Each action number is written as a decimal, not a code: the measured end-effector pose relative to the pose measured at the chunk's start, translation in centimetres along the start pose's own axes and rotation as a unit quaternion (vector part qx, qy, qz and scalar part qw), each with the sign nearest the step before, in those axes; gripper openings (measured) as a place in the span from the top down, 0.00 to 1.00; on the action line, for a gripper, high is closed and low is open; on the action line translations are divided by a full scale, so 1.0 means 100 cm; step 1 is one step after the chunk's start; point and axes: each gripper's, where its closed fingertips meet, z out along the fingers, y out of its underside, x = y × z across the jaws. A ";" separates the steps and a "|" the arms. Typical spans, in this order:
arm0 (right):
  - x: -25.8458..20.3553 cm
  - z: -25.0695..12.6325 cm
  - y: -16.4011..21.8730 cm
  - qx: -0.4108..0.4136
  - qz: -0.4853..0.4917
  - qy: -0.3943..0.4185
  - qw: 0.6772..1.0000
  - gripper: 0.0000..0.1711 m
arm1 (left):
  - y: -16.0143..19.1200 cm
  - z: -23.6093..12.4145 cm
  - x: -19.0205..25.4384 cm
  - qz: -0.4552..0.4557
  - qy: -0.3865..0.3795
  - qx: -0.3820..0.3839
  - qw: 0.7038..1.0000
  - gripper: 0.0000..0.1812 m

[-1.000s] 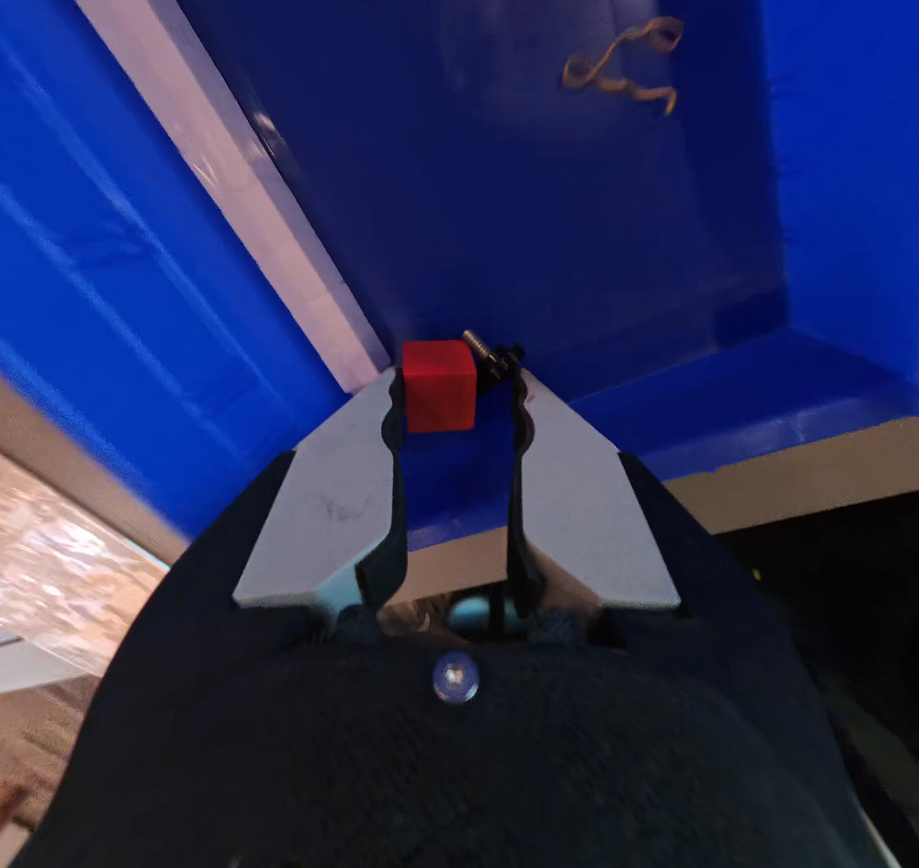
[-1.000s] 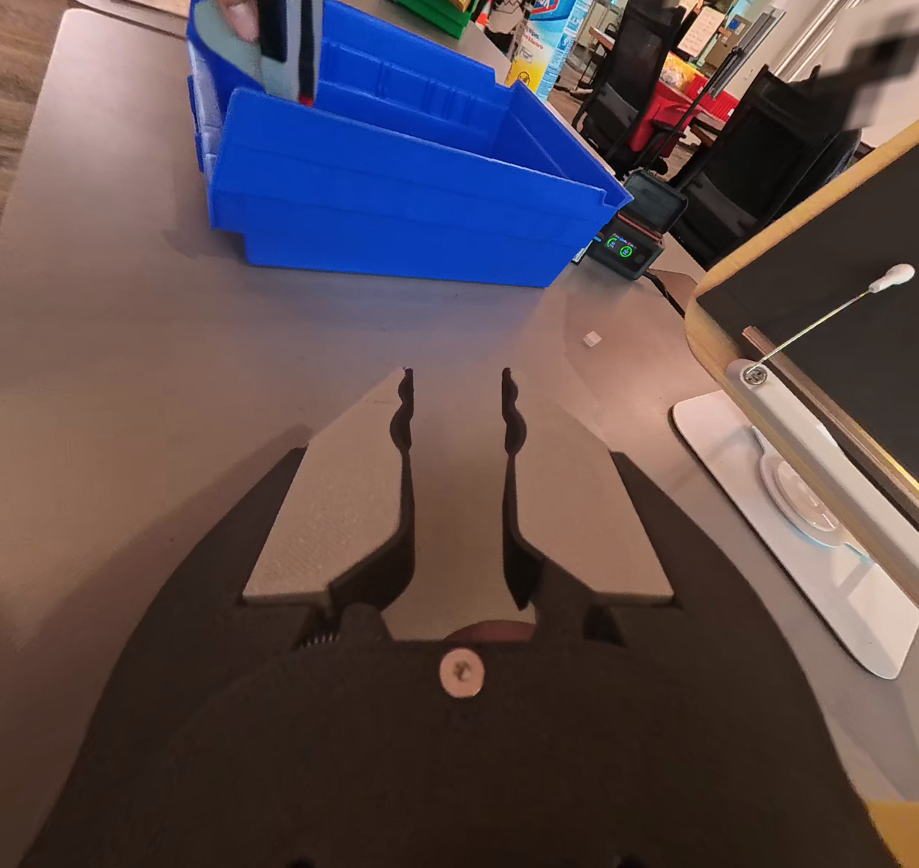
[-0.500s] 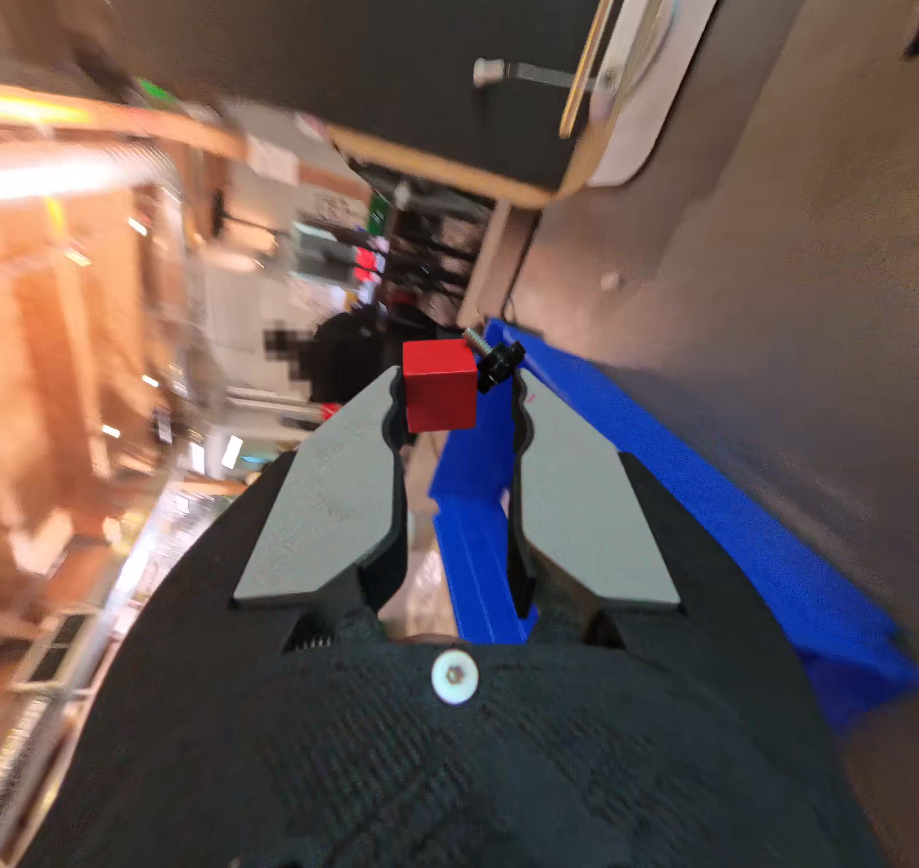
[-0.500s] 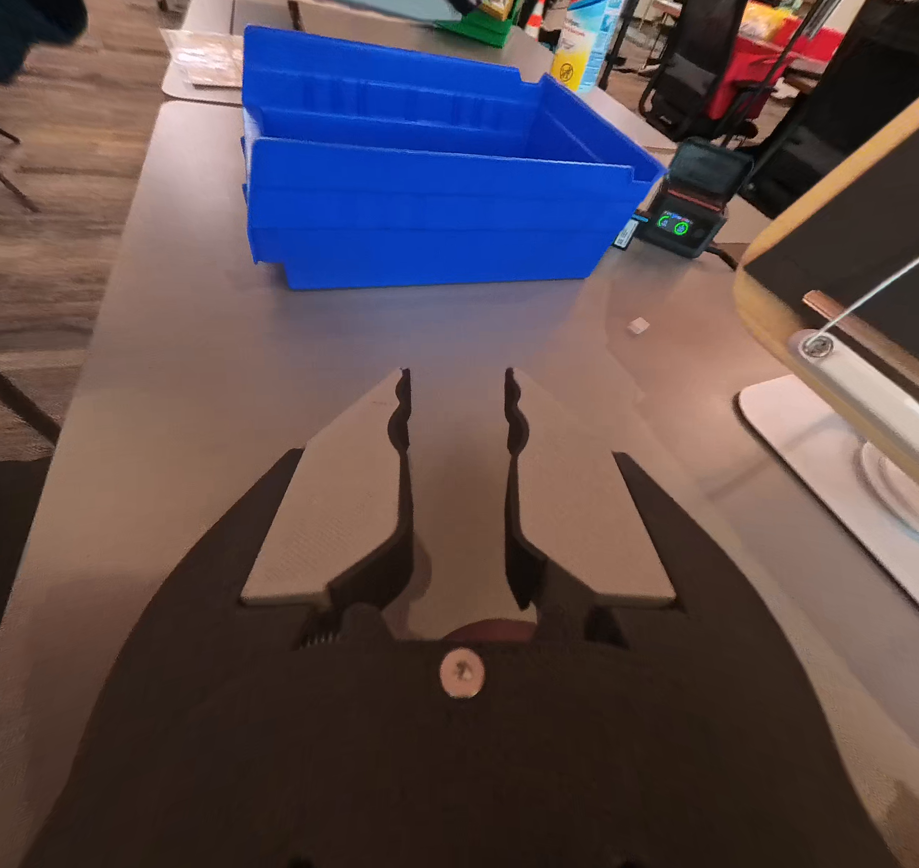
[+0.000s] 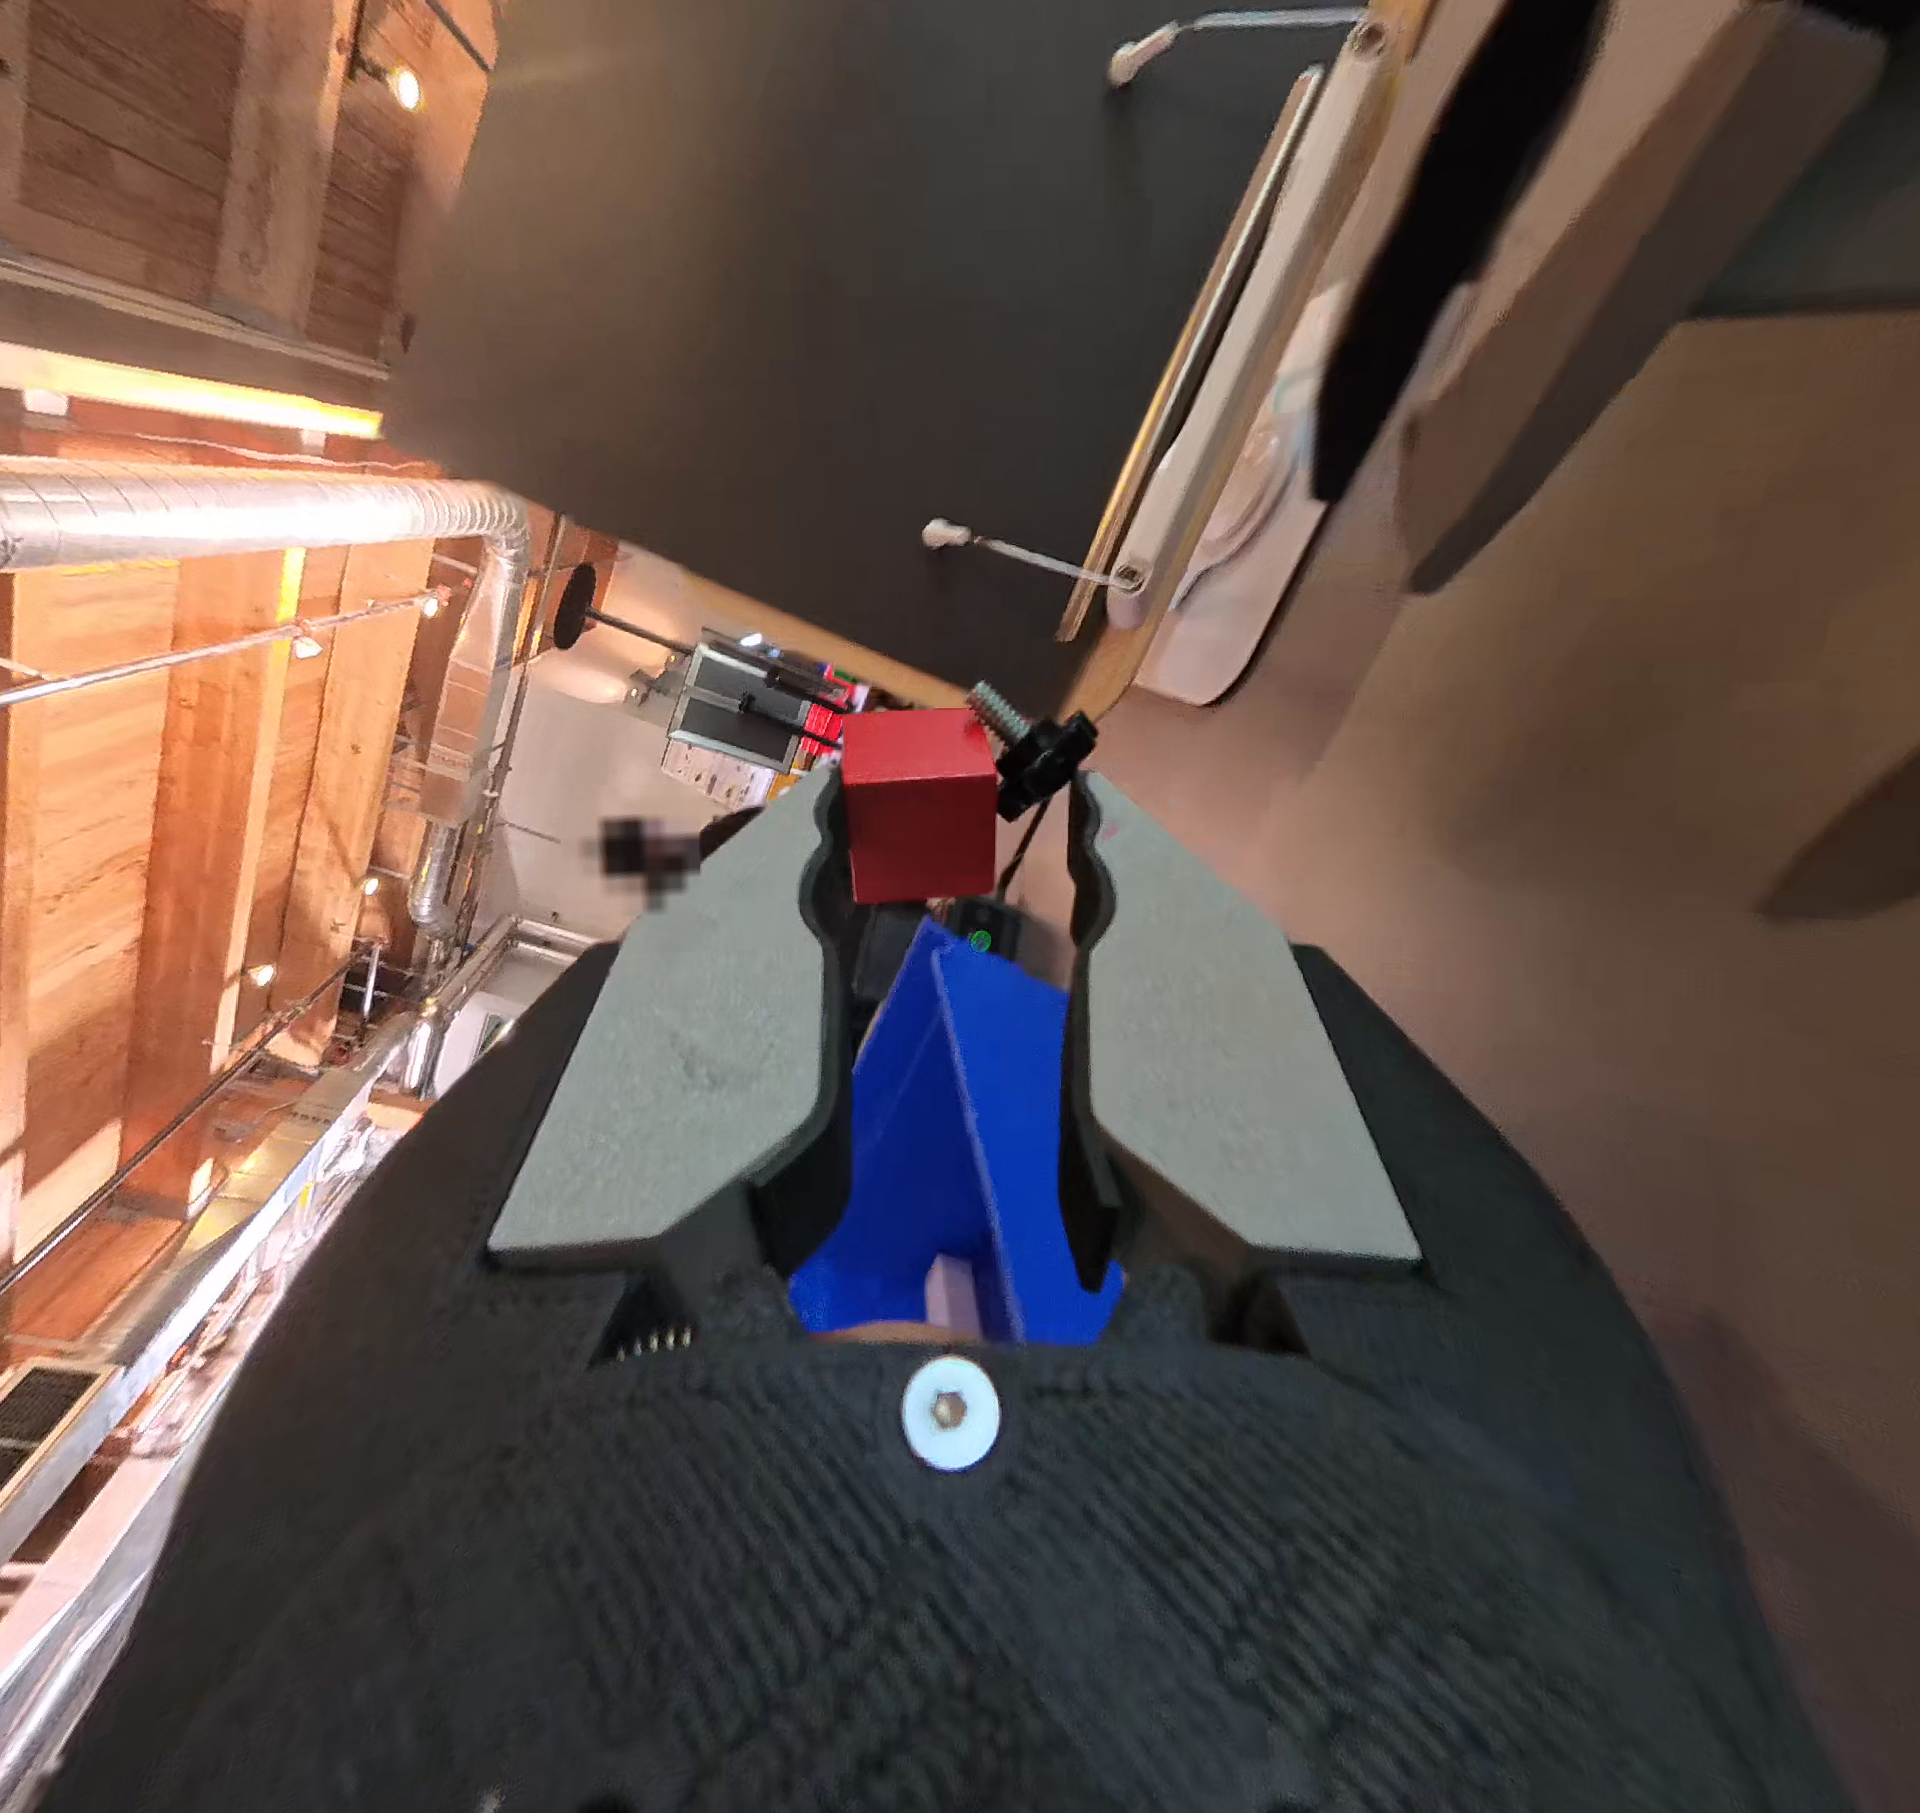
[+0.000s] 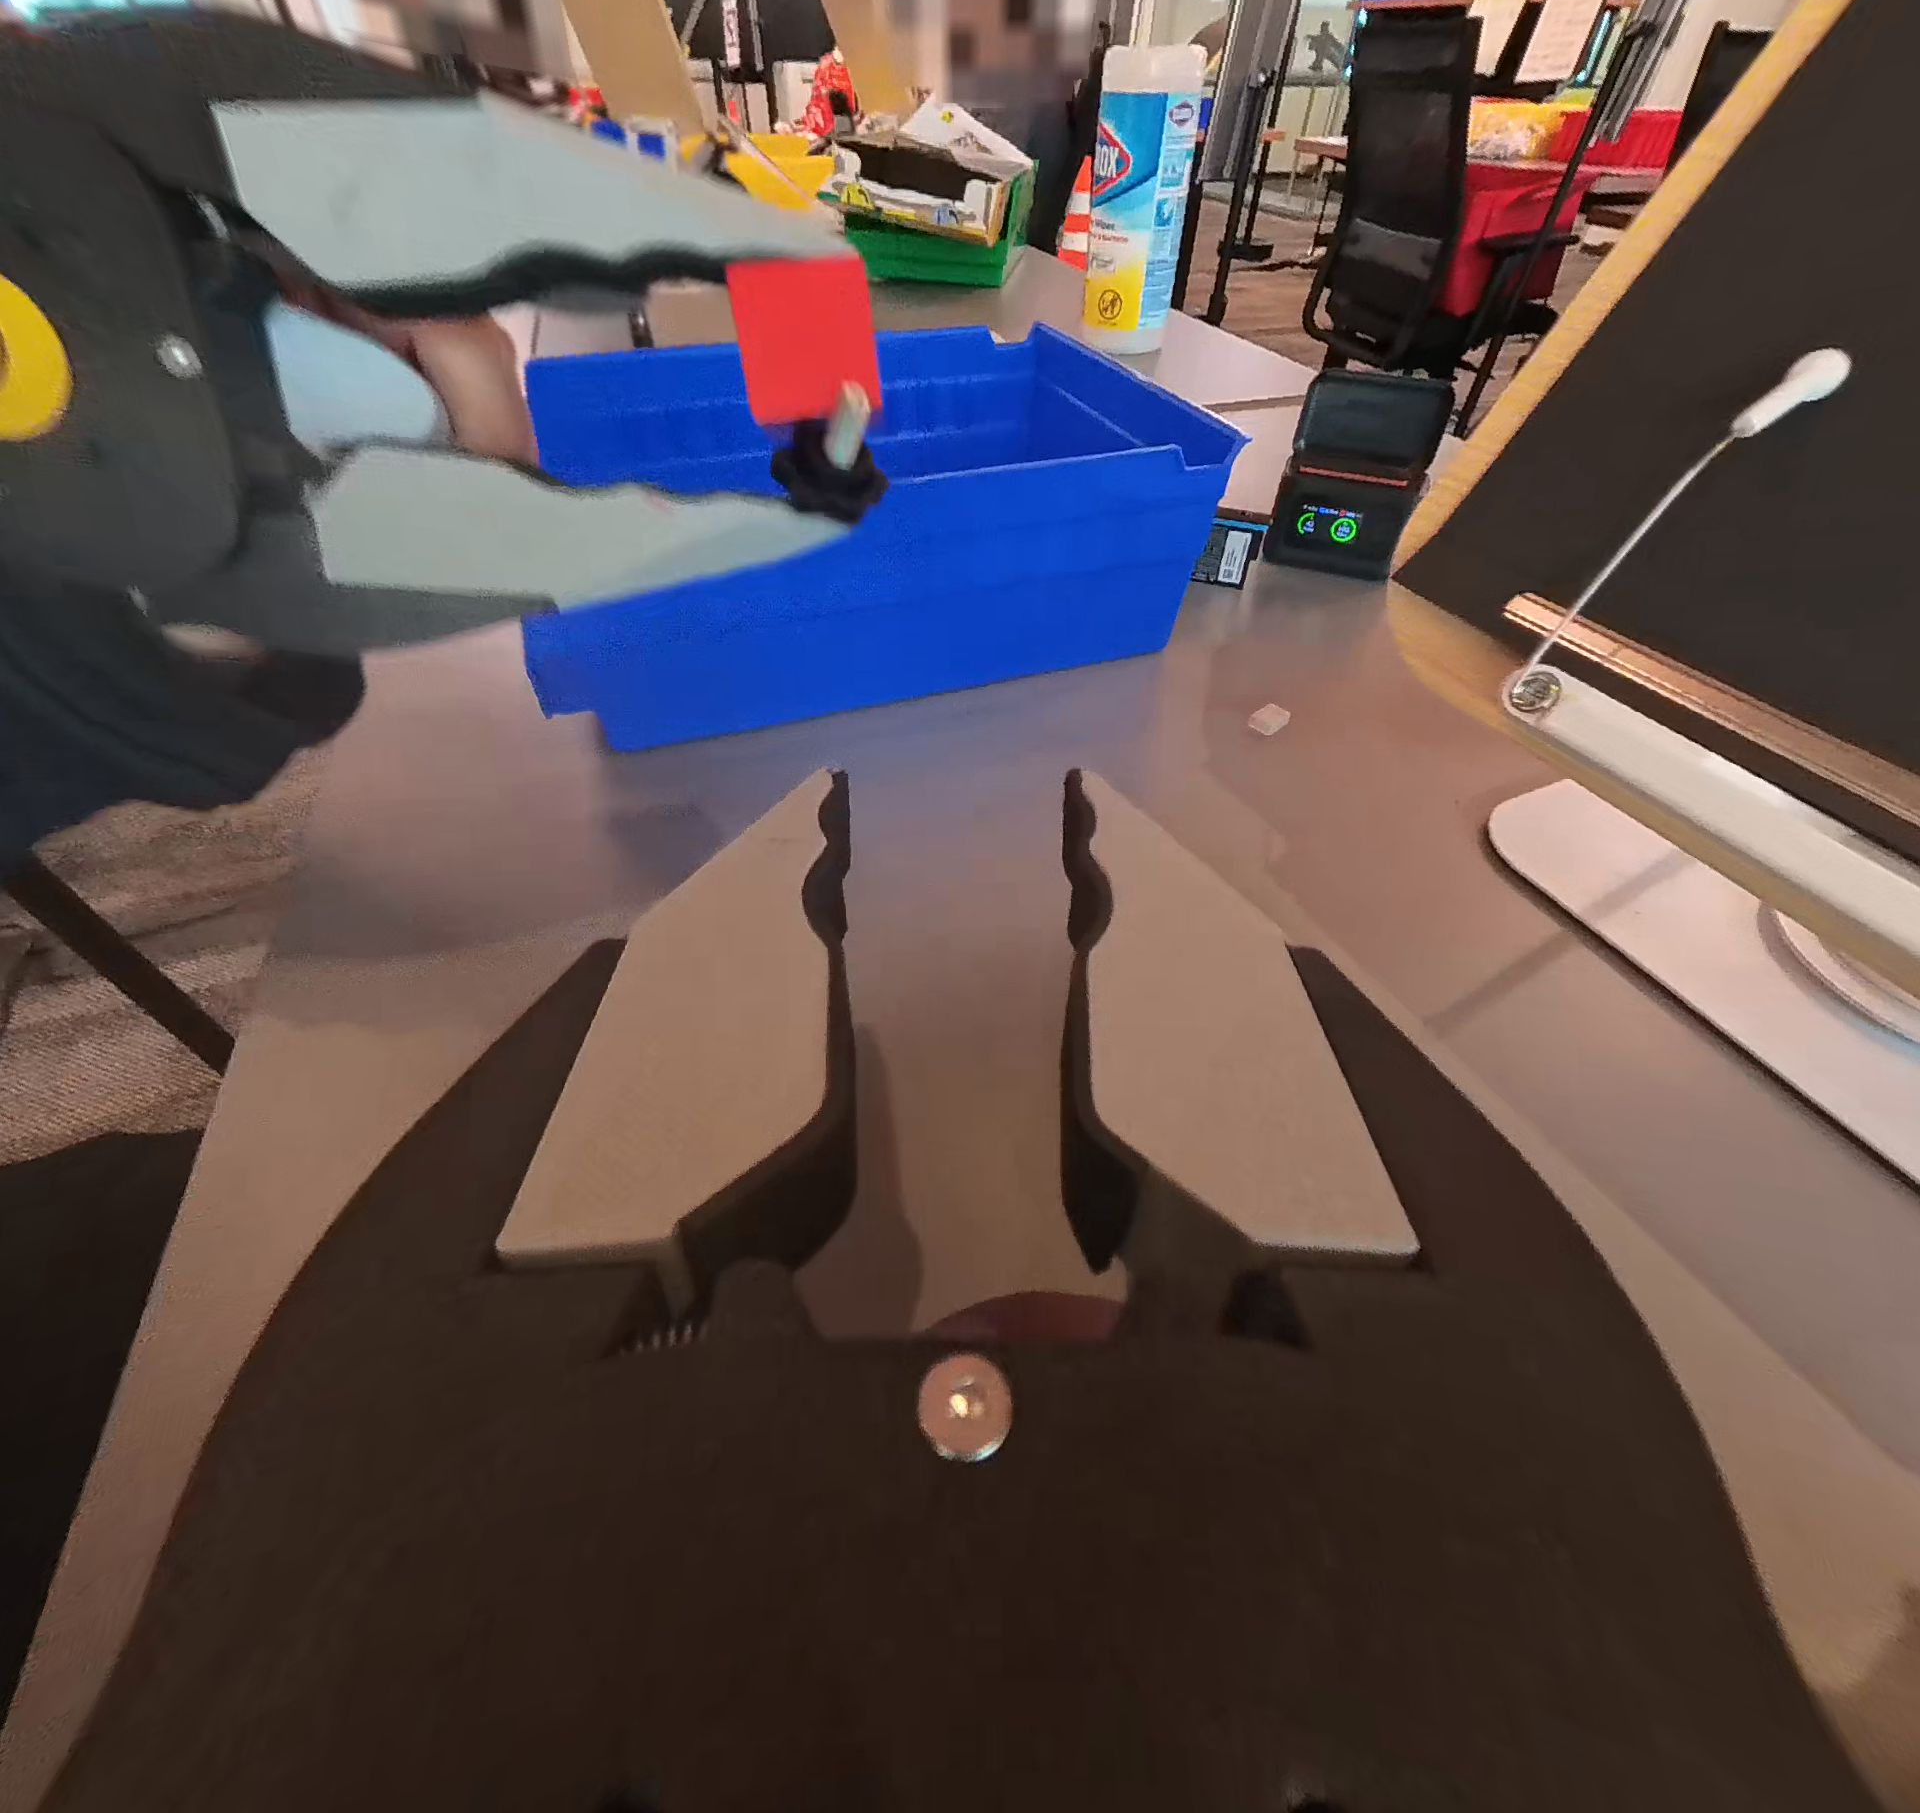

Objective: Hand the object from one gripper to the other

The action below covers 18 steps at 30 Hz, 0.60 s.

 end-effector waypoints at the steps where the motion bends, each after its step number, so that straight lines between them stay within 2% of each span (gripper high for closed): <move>1: 0.000 0.001 0.002 -0.004 -0.003 0.002 1.000 0.78 | 0.006 -0.004 -0.009 -0.001 -0.005 -0.009 1.000 0.78; 3: -0.002 0.004 0.005 -0.014 -0.014 0.005 1.000 0.78 | 0.024 -0.011 -0.027 -0.017 0.000 -0.036 0.999 0.78; 6: -0.005 0.008 0.010 -0.028 -0.033 0.011 0.999 0.79 | 0.070 -0.016 -0.039 -0.067 0.049 -0.106 0.991 0.78; 10: -0.009 0.012 0.017 -0.043 -0.044 0.010 0.998 0.79 | 0.136 -0.031 -0.040 -0.127 0.121 -0.208 0.962 0.78; 12: -0.011 0.014 0.020 -0.049 -0.047 0.008 0.998 0.79 | 0.167 -0.043 -0.025 -0.167 0.197 -0.262 0.930 0.78; 15: -0.014 0.018 0.024 -0.060 -0.050 0.004 0.997 0.79 | 0.200 -0.056 0.006 -0.260 0.306 -0.324 0.857 0.77; 17: -0.015 0.020 0.028 -0.067 -0.055 0.003 0.996 0.79 | 0.215 -0.060 0.027 -0.293 0.356 -0.357 0.813 0.77; 18: -0.016 0.020 0.029 -0.070 -0.057 0.003 0.996 0.79 | 0.226 -0.060 0.033 -0.285 0.363 -0.378 0.803 0.77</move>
